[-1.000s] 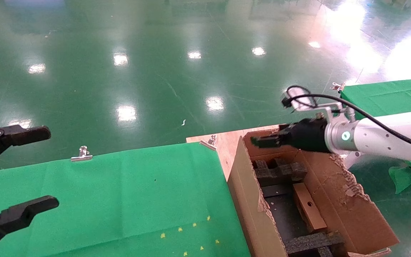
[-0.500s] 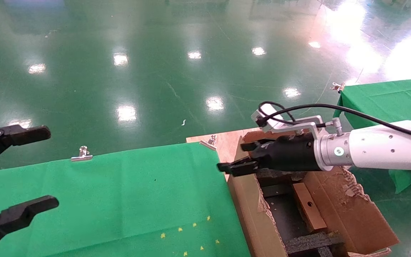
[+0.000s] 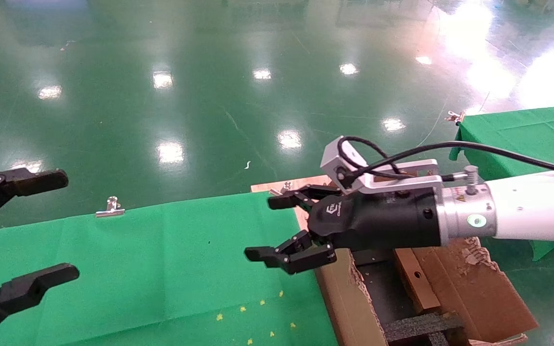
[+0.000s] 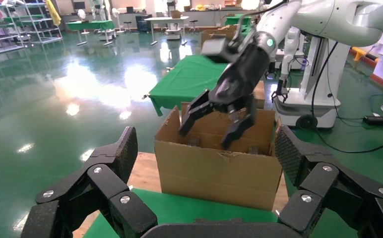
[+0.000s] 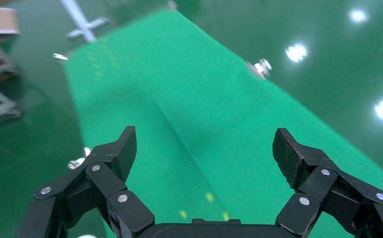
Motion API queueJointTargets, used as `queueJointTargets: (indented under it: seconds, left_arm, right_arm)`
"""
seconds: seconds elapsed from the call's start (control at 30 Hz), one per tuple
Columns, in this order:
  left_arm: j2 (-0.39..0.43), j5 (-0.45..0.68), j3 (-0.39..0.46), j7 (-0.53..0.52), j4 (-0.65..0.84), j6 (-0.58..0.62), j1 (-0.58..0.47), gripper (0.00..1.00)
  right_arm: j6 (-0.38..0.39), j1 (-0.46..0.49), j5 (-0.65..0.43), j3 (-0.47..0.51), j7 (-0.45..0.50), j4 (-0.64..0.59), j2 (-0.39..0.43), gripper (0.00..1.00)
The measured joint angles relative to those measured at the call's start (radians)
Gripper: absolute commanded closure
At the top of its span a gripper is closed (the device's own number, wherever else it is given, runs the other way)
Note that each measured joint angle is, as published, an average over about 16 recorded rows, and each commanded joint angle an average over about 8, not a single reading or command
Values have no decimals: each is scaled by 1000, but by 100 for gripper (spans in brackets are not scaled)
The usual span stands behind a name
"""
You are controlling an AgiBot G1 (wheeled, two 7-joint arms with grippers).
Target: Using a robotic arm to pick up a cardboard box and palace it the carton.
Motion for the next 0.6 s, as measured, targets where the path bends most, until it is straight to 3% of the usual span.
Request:
queueJointTargets:
  seconds: [0.37,0.6]
  left_arm:
    - [0,0,0,0,0,0,0,0]
    - [0,0,0,0,0,0,0,0]
  right_arm:
    - [-174,-106,237,204,-303,-14,-29,0]
    - [-225,-137,307,264,-390,-19,-38,0]
